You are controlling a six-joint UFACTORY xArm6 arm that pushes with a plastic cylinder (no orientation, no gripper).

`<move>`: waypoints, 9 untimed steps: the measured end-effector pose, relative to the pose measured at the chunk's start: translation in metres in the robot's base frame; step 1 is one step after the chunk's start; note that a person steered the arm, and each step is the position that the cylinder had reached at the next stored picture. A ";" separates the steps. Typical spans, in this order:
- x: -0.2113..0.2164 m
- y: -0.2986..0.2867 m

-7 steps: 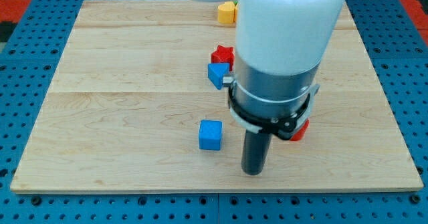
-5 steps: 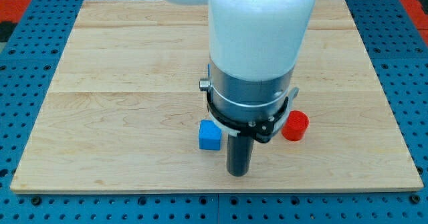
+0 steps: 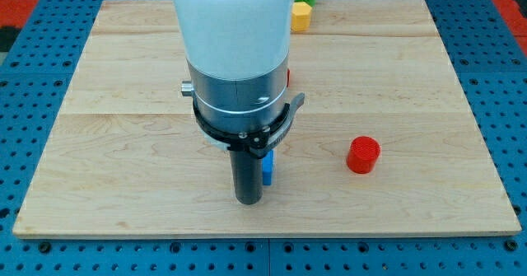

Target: Push the blue cube towards the center of the board

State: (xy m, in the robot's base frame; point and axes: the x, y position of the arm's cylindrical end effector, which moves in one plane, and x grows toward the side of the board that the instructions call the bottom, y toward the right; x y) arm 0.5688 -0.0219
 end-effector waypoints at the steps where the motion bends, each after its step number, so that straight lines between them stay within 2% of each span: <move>1: -0.008 0.003; 9: -0.059 0.047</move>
